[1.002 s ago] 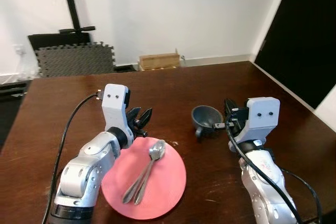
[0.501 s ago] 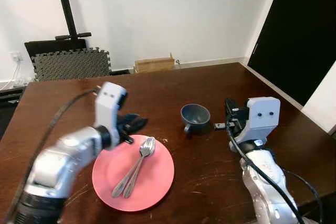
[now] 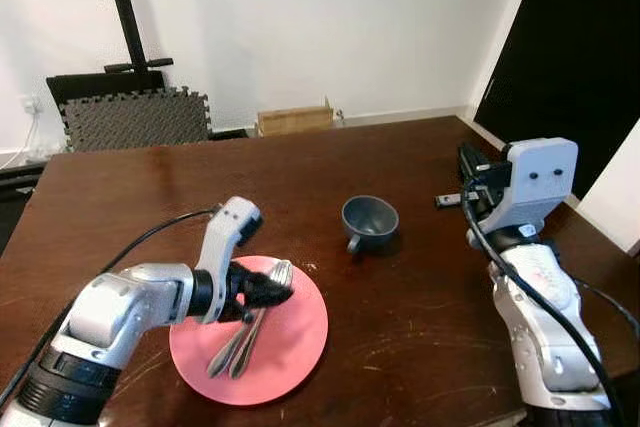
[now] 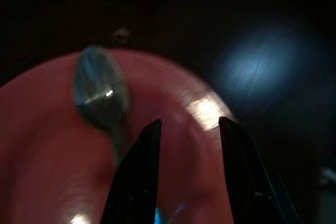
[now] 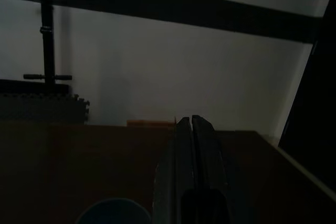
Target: Setting the table
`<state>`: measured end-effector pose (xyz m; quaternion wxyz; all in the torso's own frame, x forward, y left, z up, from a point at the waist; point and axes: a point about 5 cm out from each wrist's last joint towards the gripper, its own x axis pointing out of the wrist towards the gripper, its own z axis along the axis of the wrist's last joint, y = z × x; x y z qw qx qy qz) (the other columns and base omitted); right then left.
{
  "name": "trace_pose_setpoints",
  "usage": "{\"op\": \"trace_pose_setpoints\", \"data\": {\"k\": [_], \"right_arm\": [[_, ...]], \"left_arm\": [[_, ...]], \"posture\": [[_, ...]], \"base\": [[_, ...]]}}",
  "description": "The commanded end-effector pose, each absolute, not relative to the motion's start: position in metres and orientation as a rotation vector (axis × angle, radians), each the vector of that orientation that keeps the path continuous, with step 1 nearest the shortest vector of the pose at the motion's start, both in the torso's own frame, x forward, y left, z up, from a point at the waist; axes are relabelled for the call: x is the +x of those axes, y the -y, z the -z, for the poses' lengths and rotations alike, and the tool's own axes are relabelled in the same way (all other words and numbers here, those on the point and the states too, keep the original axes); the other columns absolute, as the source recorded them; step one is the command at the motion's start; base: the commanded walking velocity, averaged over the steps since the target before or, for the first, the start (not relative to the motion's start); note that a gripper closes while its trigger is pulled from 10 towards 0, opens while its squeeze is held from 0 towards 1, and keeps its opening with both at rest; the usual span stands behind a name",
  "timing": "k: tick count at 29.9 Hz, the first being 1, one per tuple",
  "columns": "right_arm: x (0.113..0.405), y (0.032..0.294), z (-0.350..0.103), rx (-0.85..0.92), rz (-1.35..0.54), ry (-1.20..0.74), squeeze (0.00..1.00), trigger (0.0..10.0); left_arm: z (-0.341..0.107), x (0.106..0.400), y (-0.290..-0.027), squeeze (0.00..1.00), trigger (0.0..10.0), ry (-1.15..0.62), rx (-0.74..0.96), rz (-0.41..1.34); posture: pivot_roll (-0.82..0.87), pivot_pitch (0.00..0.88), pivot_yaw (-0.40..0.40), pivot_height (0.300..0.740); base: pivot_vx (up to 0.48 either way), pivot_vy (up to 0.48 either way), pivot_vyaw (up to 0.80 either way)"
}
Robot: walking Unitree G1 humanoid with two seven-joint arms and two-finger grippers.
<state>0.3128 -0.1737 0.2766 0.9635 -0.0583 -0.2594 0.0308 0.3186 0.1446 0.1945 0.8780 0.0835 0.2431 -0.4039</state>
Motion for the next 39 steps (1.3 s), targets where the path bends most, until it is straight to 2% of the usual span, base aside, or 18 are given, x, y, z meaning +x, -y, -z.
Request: {"op": "trace_pose_setpoints", "data": {"k": [1,5,6,7,21,22,23,24,25,27,28,29,32,34,35,39], "right_arm": [[0.311,0.176,-0.273,-0.099,-0.051,0.510,0.00,10.0],[0.311,0.177,-0.271,-0.097,-0.052,0.501,0.00,10.0],[0.312,0.176,-0.271,-0.097,-0.055,0.499,0.00,10.0],[0.313,0.176,-0.271,-0.094,-0.062,0.495,0.00,10.0],[0.319,0.161,-0.267,-0.062,-0.102,0.482,0.00,10.0],[0.318,0.160,-0.266,-0.058,-0.103,0.479,0.00,10.0],[0.318,0.158,-0.265,-0.055,-0.105,0.478,0.00,10.0],[0.318,0.157,-0.264,-0.052,-0.107,0.476,0.00,10.0],[0.319,0.155,-0.263,-0.048,-0.111,0.474,0.00,10.0],[0.319,0.155,-0.263,-0.047,-0.113,0.474,0.00,10.0],[0.319,0.153,-0.262,-0.045,-0.114,0.472,0.00,10.0],[0.319,0.152,-0.262,-0.041,-0.118,0.470,0.00,10.0],[0.320,0.143,-0.257,-0.025,-0.139,0.454,0.00,10.0],[0.320,0.138,-0.251,-0.020,-0.157,0.435,0.00,10.0],[0.320,0.135,-0.248,-0.015,-0.166,0.426,0.00,10.0],[0.320,0.130,-0.243,-0.007,-0.176,0.410,0.00,10.0]], "left_arm": [[-0.187,0.322,-0.154,1.00,10.0,-0.525,0.251,0.765],[-0.188,0.326,-0.163,1.00,10.0,-0.537,0.269,0.693],[-0.190,0.326,-0.164,0.63,10.0,-0.538,0.271,0.688],[-0.191,0.324,-0.162,0.00,10.0,-0.556,0.237,0.702],[-0.184,0.318,-0.141,0.00,10.0,-0.486,0.407,0.718],[-0.182,0.318,-0.140,0.00,9.5,-0.480,0.430,0.704],[-0.180,0.319,-0.140,0.00,8.2,-0.477,0.457,0.690],[-0.178,0.318,-0.138,0.00,7.8,-0.480,0.460,0.693],[-0.176,0.317,-0.136,0.00,6.0,-0.487,0.449,0.705],[-0.175,0.316,-0.136,0.00,6.0,-0.488,0.443,0.711],[-0.175,0.316,-0.134,0.00,5.5,-0.487,0.444,0.712],[-0.174,0.315,-0.131,0.00,3.7,-0.487,0.449,0.717],[-0.169,0.313,-0.128,0.00,3.2,-0.488,0.467,0.719],[-0.167,0.312,-0.126,0.00,3.4,-0.489,0.465,0.718],[-0.167,0.311,-0.124,0.00,1.8,-0.488,0.464,0.719],[-0.165,0.310,-0.122,0.00,1.6,-0.485,0.466,0.723]], "posture": [[0.03,0.104,0.037,0.740],[0.03,0.116,0.038,0.740],[0.04,0.122,0.037,0.740],[0.05,0.129,0.034,0.740],[0.05,0.150,0.039,0.740],[0.05,0.151,0.040,0.740],[0.05,0.151,0.040,0.740],[0.05,0.152,0.042,0.740],[0.05,0.154,0.044,0.740],[0.05,0.154,0.044,0.740],[0.05,0.155,0.045,0.740],[0.05,0.157,0.045,0.740],[0.05,0.160,0.046,0.740],[0.05,0.160,0.046,0.740],[0.05,0.159,0.045,0.740],[0.05,0.158,0.045,0.740]], "base": [[0.000,0.000,0.00],[0.000,0.000,0.00],[0.000,0.000,0.00],[0.000,0.000,0.00],[0.000,0.000,0.00],[0.000,0.000,0.00],[0.000,0.000,0.00],[0.000,0.000,0.00],[0.000,0.000,0.00],[0.000,0.000,0.00],[0.000,0.000,0.00],[0.000,0.000,0.00],[0.000,0.000,0.00],[0.000,0.000,0.00],[0.000,0.000,0.00],[0.000,0.000,0.00]]}}
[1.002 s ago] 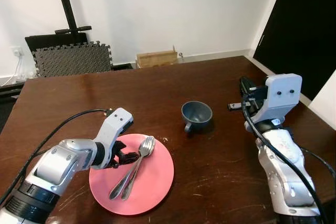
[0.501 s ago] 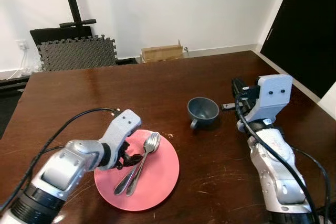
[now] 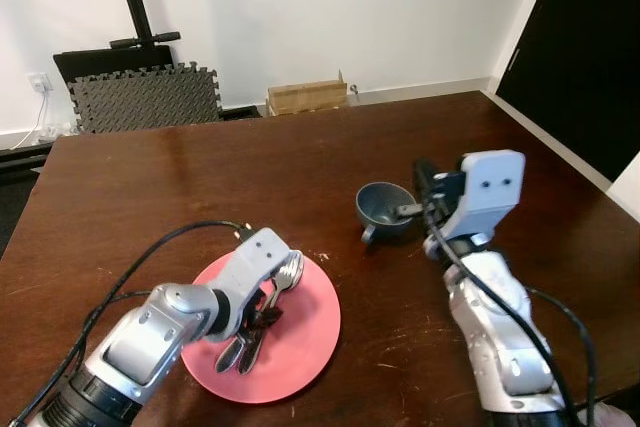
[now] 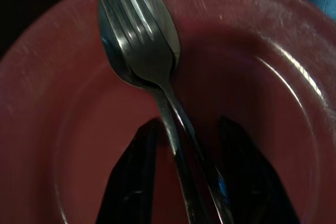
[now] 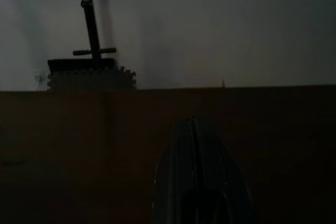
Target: Setting the table
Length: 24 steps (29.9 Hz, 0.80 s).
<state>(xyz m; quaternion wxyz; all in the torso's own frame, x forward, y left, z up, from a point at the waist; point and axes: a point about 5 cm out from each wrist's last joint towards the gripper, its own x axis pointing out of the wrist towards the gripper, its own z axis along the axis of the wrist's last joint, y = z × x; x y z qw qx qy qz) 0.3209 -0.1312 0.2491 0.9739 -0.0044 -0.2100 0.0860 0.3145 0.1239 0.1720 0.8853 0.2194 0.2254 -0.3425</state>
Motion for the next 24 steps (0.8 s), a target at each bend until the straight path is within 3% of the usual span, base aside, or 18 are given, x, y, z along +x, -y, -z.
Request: {"op": "trace_pose_setpoints", "data": {"k": [1,4,5,18,19,24], "right_arm": [[0.320,0.127,-0.238,-0.002,-0.182,0.397,0.00,10.0],[0.320,0.124,-0.231,0.001,-0.189,0.373,0.00,10.0],[0.319,0.123,-0.228,0.001,-0.191,0.367,0.00,10.0],[0.318,0.130,-0.230,-0.014,-0.171,0.378,0.00,10.0],[0.318,0.130,-0.233,-0.016,-0.177,0.385,0.00,10.0],[0.318,0.121,-0.238,-0.014,-0.248,0.395,0.00,10.0]], "left_arm": [[-0.163,0.308,-0.120,0.00,1.6,-0.487,0.470,0.725],[-0.158,0.306,-0.118,0.00,1.3,-0.492,0.488,0.716],[-0.156,0.306,-0.118,0.00,0.0,-0.493,0.489,0.709],[-0.172,0.311,-0.124,0.00,0.0,-0.450,0.372,0.661],[-0.187,0.313,-0.130,0.00,10.0,-0.408,0.339,0.657],[-0.213,0.310,-0.146,0.00,10.0,-0.385,0.233,0.691]], "posture": [[0.05,0.156,0.044,0.740],[0.05,0.154,0.045,0.740],[0.05,0.154,0.045,0.740],[0.04,0.134,0.041,0.740],[0.04,0.131,0.039,0.740],[0.05,0.129,0.031,0.740]], "base": [[0.000,0.000,0.00],[0.000,0.000,0.00],[0.000,0.000,0.00],[0.000,0.000,0.00],[0.000,0.000,0.00],[0.000,0.000,0.00]]}}
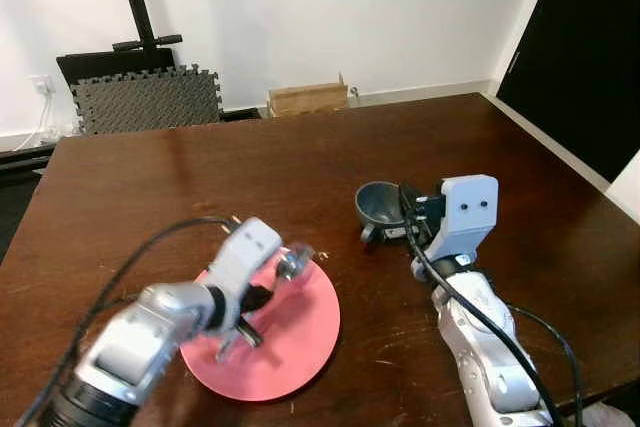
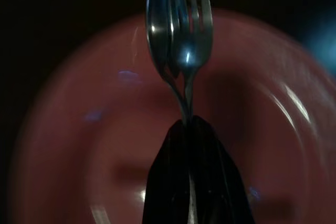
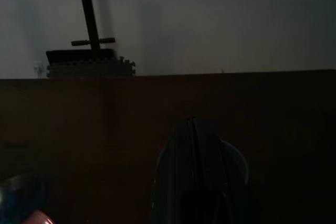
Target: Setting the table
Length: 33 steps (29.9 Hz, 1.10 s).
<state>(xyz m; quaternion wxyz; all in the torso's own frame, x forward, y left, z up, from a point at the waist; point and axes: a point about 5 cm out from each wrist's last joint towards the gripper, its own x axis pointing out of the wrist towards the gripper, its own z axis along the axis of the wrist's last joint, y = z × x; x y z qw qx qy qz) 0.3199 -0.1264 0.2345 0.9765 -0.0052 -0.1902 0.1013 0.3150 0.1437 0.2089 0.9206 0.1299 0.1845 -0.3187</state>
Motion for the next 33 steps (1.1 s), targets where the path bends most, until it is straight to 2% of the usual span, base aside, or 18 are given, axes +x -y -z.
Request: {"op": "trace_pose_setpoints", "data": {"k": [1,6,9,12,14,16,20,21,22,24,25,28,29,30,33], "right_arm": [[0.318,0.118,-0.239,-0.014,-0.275,0.397,0.00,10.0],[0.317,0.101,-0.240,0.066,-0.418,0.372,0.00,10.0],[0.313,0.082,-0.232,0.206,-0.591,0.291,0.00,10.0],[0.313,0.072,-0.223,0.315,-0.638,0.217,0.00,10.0],[0.313,0.071,-0.223,0.337,-0.644,0.209,0.00,10.0],[0.313,0.070,-0.214,0.365,-0.642,0.148,0.00,10.0],[0.313,0.083,-0.196,0.217,-0.564,0.088,0.00,10.0],[0.313,0.083,-0.196,0.217,-0.564,0.088,0.00,10.0],[0.309,0.092,-0.193,0.117,-0.561,0.092,0.00,10.0],[0.308,0.097,-0.194,0.049,-0.549,0.107,0.00,10.0],[0.309,0.105,-0.196,-0.080,-0.506,0.138,0.00,10.0],[0.310,0.111,-0.202,-0.184,-0.453,0.190,0.00,10.0],[0.311,0.113,-0.210,-0.155,-0.424,0.236,0.00,10.0],[0.311,0.118,-0.230,-0.041,-0.365,0.337,0.00,10.0],[0.311,0.119,-0.240,-0.016,-0.343,0.383,0.00,10.0]], "left_arm": [[-0.217,0.309,-0.148,0.00,10.0,-0.381,0.220,0.705],[-0.213,0.307,-0.149,0.00,10.0,-0.413,0.112,0.712],[-0.204,0.308,-0.143,0.00,10.0,-0.414,-0.021,0.703],[-0.203,0.312,-0.141,0.00,10.0,-0.402,-0.165,0.661],[-0.204,0.313,-0.141,0.00,10.0,-0.400,-0.187,0.653],[-0.212,0.317,-0.150,0.00,10.0,-0.341,-0.262,0.608],[-0.233,0.315,-0.168,0.00,10.0,-0.204,-0.394,0.607],[-0.233,0.315,-0.168,0.00,10.0,-0.204,-0.394,0.607],[-0.232,0.310,-0.178,0.00,10.0,-0.187,-0.396,0.589],[-0.229,0.308,-0.181,0.00,10.0,-0.197,-0.397,0.578],[-0.225,0.304,-0.184,0.00,10.0,-0.204,-0.392,0.565],[-0.223,0.302,-0.184,0.00,10.0,-0.205,-0.389,0.566],[-0.223,0.301,-0.182,0.00,10.0,-0.190,-0.409,0.571],[-0.224,0.300,-0.177,0.00,10.0,-0.157,-0.444,0.584],[-0.223,0.300,-0.173,0.00,10.0,-0.156,-0.467,0.595]], "posture": [[0.05,0.130,0.031,0.740],[0.06,0.133,0.023,0.740],[0.05,0.136,0.023,0.740],[0.04,0.138,0.021,0.740],[0.04,0.138,0.021,0.740],[0.05,0.140,0.019,0.740],[0.05,0.139,0.011,0.740],[0.05,0.139,0.011,0.740],[0.05,0.141,0.003,0.740],[0.05,0.140,0.003,0.740],[0.05,0.139,0.000,0.740],[0.05,0.138,0.000,0.740],[0.06,0.138,0.000,0.740],[0.06,0.138,0.000,0.740],[0.05,0.133,0.005,0.740]], "base": [[0.000,0.000,0.00],[0.000,0.000,0.00],[0.000,0.000,0.00],[0.000,0.000,0.00],[0.000,0.000,0.00],[0.000,0.000,0.00],[0.000,0.000,0.00],[0.000,0.000,0.00],[0.000,0.000,0.00],[0.000,0.000,0.00],[0.000,0.000,0.00],[0.000,0.000,0.00],[0.000,0.000,0.00],[0.000,0.000,0.00],[0.000,0.000,0.00]]}}
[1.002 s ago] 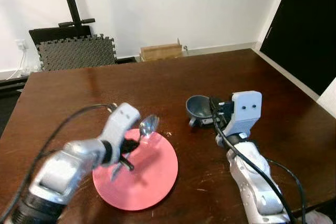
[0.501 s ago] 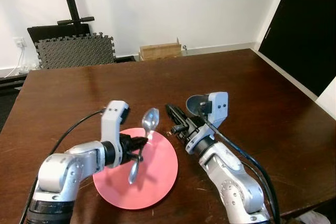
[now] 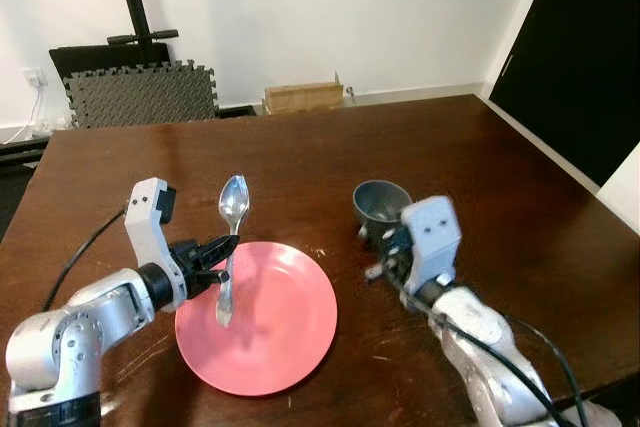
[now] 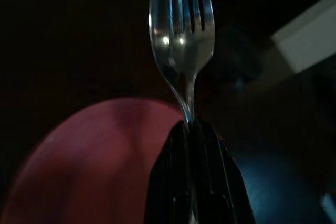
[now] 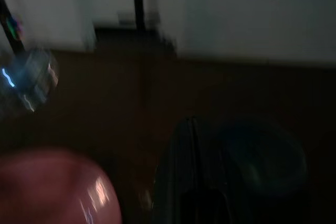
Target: Setting the table
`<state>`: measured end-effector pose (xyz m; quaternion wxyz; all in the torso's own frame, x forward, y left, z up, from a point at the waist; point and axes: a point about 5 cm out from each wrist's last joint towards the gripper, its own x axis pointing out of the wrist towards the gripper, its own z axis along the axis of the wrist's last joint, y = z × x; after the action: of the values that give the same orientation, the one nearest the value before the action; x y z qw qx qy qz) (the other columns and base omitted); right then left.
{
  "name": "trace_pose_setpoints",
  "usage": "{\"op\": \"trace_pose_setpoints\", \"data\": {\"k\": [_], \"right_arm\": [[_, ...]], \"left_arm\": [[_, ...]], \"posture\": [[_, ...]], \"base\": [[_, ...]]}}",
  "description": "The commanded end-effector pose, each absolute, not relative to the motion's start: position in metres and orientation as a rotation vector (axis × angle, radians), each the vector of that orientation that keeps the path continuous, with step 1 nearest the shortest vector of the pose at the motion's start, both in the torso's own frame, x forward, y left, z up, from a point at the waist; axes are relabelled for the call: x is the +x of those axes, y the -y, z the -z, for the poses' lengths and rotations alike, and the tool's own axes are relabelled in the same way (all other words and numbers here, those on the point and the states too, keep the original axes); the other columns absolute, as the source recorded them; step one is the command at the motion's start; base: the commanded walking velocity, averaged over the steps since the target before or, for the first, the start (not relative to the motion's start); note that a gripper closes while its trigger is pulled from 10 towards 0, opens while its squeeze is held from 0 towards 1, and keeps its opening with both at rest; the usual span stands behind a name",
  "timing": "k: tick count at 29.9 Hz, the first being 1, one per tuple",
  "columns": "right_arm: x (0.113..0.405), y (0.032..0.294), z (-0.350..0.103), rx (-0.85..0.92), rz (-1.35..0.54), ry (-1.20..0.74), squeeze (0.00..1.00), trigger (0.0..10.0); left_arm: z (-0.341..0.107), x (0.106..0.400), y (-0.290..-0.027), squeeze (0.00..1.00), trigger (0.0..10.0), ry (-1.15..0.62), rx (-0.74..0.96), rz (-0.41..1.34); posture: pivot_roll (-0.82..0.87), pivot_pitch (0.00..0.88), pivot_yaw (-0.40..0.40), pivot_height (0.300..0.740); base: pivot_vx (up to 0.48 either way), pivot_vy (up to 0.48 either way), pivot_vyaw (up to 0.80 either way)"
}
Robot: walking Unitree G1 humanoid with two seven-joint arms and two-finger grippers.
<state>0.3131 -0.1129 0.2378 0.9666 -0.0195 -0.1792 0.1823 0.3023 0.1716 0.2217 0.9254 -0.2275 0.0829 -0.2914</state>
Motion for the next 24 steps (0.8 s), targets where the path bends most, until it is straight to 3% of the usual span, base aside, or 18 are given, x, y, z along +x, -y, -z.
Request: {"op": "trace_pose_setpoints", "data": {"k": [1,12,15,24], "right_arm": [[0.312,0.117,-0.239,-0.080,-0.340,0.375,0.00,10.0],[0.314,0.115,-0.233,-0.084,-0.341,0.372,0.00,10.0],[0.316,0.112,-0.234,-0.066,-0.342,0.375,0.00,10.0],[0.315,0.115,-0.234,-0.067,-0.322,0.379,0.00,10.0]], "left_arm": [[-0.221,0.299,-0.168,0.00,10.0,-0.176,-0.466,0.609],[-0.208,0.308,-0.151,0.00,10.0,-0.338,-0.323,0.570],[-0.194,0.316,-0.139,0.00,10.0,-0.450,-0.193,0.593],[-0.196,0.319,-0.141,0.00,10.0,-0.446,-0.231,0.586]], "posture": [[0.05,0.133,0.005,0.740],[0.05,0.129,0.008,0.740],[0.06,0.131,0.006,0.740],[0.05,0.132,0.023,0.740]], "base": [[0.000,0.000,0.00],[0.000,0.000,0.00],[0.000,0.000,0.00],[0.000,0.000,0.00]]}}
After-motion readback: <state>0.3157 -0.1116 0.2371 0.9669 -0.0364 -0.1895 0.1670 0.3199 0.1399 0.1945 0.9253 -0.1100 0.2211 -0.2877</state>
